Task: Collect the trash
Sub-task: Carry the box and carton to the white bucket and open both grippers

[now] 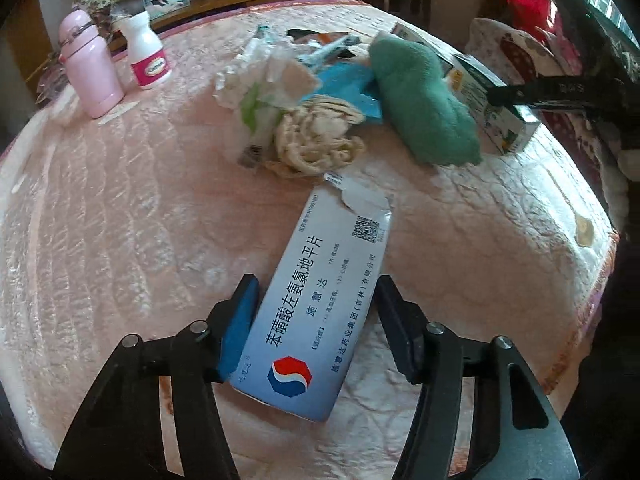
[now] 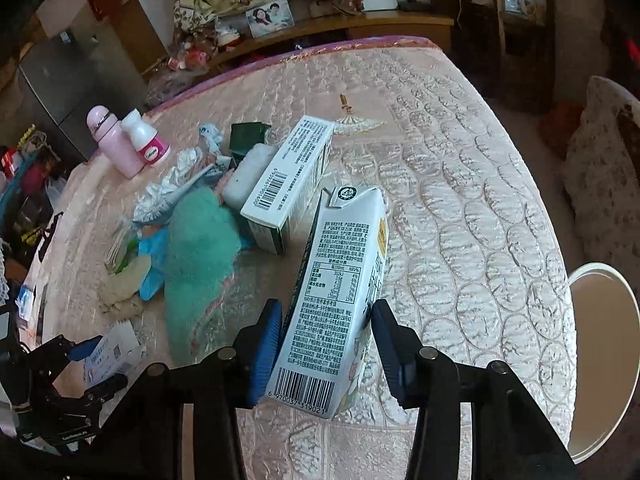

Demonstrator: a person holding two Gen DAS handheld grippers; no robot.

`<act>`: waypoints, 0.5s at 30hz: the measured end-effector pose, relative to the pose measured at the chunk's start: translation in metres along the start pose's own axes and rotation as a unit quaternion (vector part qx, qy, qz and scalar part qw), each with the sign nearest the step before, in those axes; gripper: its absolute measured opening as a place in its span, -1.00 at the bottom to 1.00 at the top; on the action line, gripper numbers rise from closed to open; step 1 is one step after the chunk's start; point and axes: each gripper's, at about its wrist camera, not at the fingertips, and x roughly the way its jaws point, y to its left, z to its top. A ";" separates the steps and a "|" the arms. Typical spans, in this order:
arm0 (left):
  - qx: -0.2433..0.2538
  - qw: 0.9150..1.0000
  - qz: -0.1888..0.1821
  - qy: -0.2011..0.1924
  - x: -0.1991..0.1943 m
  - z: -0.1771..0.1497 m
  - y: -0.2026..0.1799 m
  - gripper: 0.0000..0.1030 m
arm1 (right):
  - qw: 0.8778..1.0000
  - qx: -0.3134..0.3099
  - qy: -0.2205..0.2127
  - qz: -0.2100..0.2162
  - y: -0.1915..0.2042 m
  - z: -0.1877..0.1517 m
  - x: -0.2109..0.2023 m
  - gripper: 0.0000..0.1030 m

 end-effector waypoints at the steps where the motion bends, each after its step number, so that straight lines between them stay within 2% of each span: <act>1: -0.003 1.000 0.001 0.001 0.000 0.000 -0.003 0.13 | 1.000 -0.002 -0.001 -0.008 0.000 0.002 0.001 -0.13; 3: -0.010 1.000 0.005 0.000 -0.001 -0.001 -0.006 0.13 | 1.000 -0.010 -0.001 -0.023 0.003 0.004 0.006 -0.07; 7: -0.032 0.999 -0.002 -0.004 -0.006 -0.003 -0.012 0.03 | 0.999 -0.017 -0.010 -0.031 0.004 0.005 0.014 -0.09; 15: -0.022 0.999 -0.029 -0.029 -0.027 0.002 -0.057 0.02 | 0.999 -0.002 -0.038 -0.015 -0.024 -0.025 -0.024 -0.21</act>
